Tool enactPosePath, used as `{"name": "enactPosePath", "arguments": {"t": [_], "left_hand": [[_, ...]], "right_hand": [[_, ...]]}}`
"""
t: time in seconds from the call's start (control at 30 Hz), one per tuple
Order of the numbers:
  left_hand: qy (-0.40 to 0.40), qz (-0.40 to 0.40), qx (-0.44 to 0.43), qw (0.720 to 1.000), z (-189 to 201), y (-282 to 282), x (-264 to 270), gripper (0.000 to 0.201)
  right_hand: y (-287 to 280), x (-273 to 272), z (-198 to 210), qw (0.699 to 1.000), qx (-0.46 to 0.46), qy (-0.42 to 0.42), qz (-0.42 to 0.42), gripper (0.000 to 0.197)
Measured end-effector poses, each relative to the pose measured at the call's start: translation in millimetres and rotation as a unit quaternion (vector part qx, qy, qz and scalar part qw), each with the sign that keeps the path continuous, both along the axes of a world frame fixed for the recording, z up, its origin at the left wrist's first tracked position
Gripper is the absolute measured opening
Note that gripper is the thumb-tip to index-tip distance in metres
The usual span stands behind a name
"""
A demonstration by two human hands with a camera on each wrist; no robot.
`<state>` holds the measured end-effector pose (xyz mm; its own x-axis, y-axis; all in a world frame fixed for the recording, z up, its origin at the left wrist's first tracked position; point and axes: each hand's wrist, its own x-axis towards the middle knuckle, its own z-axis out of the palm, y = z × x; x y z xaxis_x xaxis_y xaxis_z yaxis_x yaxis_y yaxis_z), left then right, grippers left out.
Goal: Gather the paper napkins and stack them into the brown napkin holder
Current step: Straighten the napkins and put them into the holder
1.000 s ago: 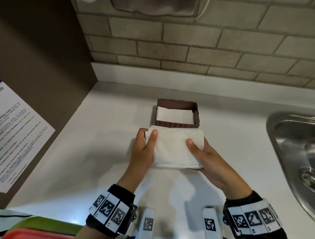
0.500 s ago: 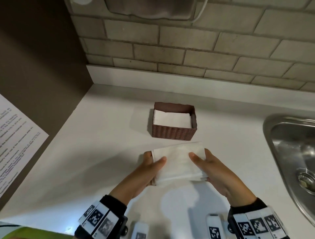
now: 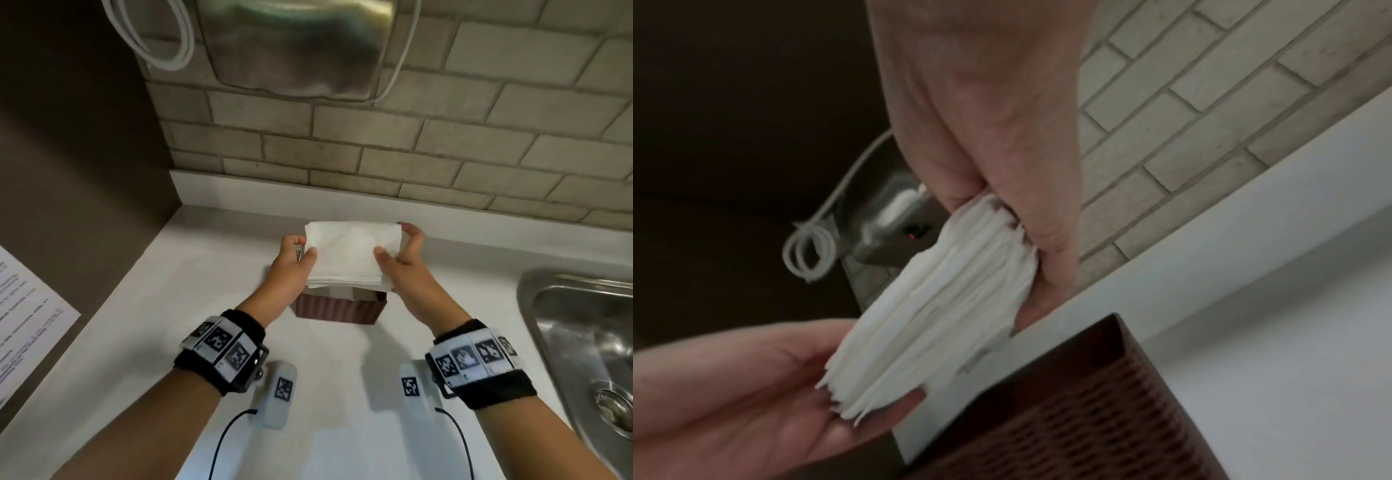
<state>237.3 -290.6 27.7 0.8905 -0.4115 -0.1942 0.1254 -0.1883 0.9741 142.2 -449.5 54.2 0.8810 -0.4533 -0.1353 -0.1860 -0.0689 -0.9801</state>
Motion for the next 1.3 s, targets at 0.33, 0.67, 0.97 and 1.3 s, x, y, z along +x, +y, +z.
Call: {"name": "enactPosePath", "arguments": {"t": [0.33,0.67,0.97,1.3], "left_hand": [[-0.112,-0.025,0.191,0.975,-22,-5,15,0.036],[-0.189,-0.003,0.206,0.96,-27,-2,4,0.05],[-0.336,-0.114,0.394,0.848,-44,0,-13,0.042],[-0.352,-0.093,0.304,0.88,-51,41,-29,0.056]], "right_hand": [[-10,35,-47,0.993,-0.066,0.097,-0.026,0.051],[2,41,-49,0.973,-0.177,0.147,-0.017,0.051],[16,37,-57,0.899,-0.427,0.086,-0.054,0.07],[38,-1,-78,0.784,-0.584,0.147,0.151,0.061]]}}
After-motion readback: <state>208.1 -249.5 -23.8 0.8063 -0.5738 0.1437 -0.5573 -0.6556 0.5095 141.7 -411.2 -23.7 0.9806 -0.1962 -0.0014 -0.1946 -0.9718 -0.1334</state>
